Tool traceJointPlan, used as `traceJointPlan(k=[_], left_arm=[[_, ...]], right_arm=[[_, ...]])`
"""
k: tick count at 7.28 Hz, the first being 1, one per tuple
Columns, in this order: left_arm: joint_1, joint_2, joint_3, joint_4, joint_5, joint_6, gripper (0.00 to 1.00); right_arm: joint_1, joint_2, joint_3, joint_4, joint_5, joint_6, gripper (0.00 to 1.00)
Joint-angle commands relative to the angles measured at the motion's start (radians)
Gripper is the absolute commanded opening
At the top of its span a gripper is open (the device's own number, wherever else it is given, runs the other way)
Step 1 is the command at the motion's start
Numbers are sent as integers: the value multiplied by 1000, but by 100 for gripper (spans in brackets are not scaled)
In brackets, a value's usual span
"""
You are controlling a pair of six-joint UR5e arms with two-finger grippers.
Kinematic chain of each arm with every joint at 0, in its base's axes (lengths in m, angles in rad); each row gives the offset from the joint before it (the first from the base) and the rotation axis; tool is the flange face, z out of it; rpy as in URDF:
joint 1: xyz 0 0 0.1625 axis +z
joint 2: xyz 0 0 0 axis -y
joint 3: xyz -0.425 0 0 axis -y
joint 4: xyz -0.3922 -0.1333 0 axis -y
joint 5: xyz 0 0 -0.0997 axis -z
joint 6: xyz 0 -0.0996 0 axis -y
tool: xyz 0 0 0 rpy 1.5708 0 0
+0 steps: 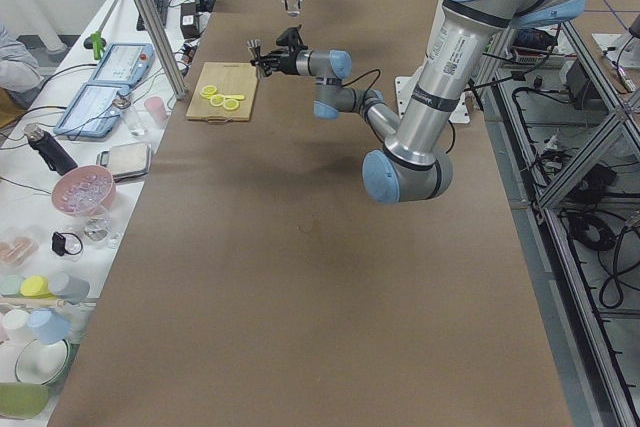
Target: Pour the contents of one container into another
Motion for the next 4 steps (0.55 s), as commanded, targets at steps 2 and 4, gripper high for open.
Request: traceJointPlan(k=[2, 4], left_arm=[[-70, 236, -143, 8, -109, 0, 0], [-138, 371, -205, 2, -215, 0, 0]], right_arm=[[34, -19, -168, 209, 46, -4, 0], [42, -16, -272, 324, 63, -11, 0]])
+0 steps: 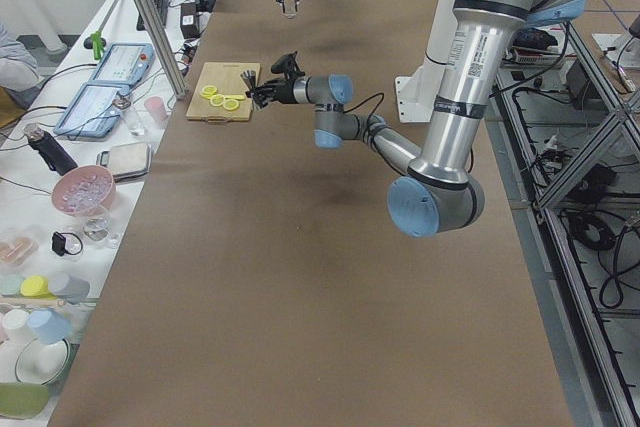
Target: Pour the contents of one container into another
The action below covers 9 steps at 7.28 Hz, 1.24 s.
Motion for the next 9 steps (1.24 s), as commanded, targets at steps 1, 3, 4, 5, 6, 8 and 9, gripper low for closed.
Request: traceJointPlan(k=[1, 3, 4, 5, 6, 8, 9], left_arm=[[-46, 123, -40, -11, -47, 0, 0], [-104, 268, -46, -72, -41, -11, 0], [-102, 301, -23, -124, 57, -14, 0], [-89, 319, 21, -166, 217, -27, 0], [-65, 326, 49, -218, 276, -120, 0], [-10, 367, 57, -215, 385, -246, 0], [56, 381, 75, -210, 486, -346, 0]], right_arm=[[5, 8, -103, 106, 10, -5, 0], [5, 35, -223, 227, 8, -4, 0], [3, 37, -243, 248, 11, -4, 0], [2, 38, -274, 290, 16, -5, 0], [0, 44, -309, 336, 16, -4, 0], [-4, 45, -366, 418, 16, -5, 0], [-6, 45, -389, 449, 14, -6, 0]])
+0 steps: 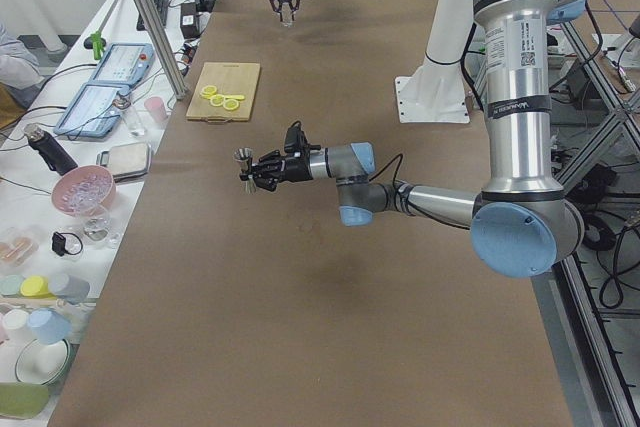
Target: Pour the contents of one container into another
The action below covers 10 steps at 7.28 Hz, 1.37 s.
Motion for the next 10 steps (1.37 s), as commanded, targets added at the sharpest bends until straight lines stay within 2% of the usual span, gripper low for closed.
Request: traceJointPlan(k=[1, 3, 4, 5, 7, 10], left_arm=[[128, 23, 45, 3, 180, -193, 0], [236, 41, 79, 12, 283, -359, 0], [298, 42, 111, 15, 354, -400, 0], [352, 40, 154, 21, 386, -433, 0], [416, 37, 172, 31, 382, -479, 0], [421, 14, 204, 148, 377, -496, 0]], right_arm=[[-6, 1, -51, 57, -1, -1, 0], [-12, 1, -82, 104, -9, -1, 0], [-13, 1, -94, 119, -11, -1, 0], [-13, 1, -94, 121, -11, -1, 0], [-15, 1, -102, 121, -11, -2, 0], [-20, 1, -125, 156, -12, -1, 0]])
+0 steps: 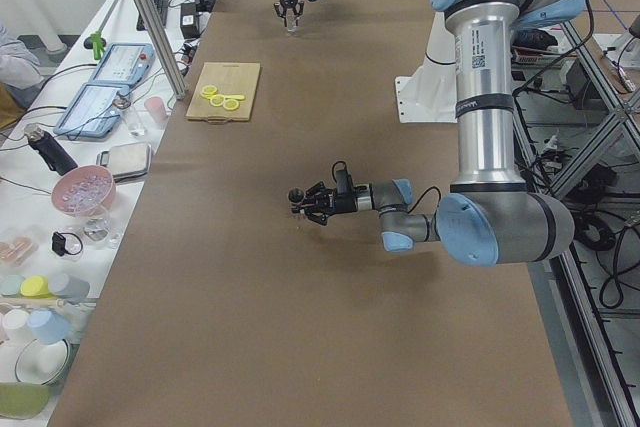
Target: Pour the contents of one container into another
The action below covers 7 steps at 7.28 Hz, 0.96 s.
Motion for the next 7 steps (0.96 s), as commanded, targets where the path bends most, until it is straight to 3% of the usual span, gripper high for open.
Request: traceJointPlan(k=[1, 4, 5, 6, 7], left_arm=[[-2, -38, 36, 53, -4, -14, 0], [-5, -66, 64, 83, -2, -84, 0], [-5, -66, 64, 123, 3, -122, 6], [-5, -68, 64, 148, 4, -140, 23], [-6, -68, 64, 151, 3, -140, 50]], right_arm=[[-1, 0, -6, 11, -1, 1, 0], [-3, 2, -8, 11, -2, 13, 0], [-3, 2, -9, 11, -2, 15, 0], [-3, 2, -9, 11, -1, 26, 15], [-4, 2, -9, 11, -2, 26, 42]])
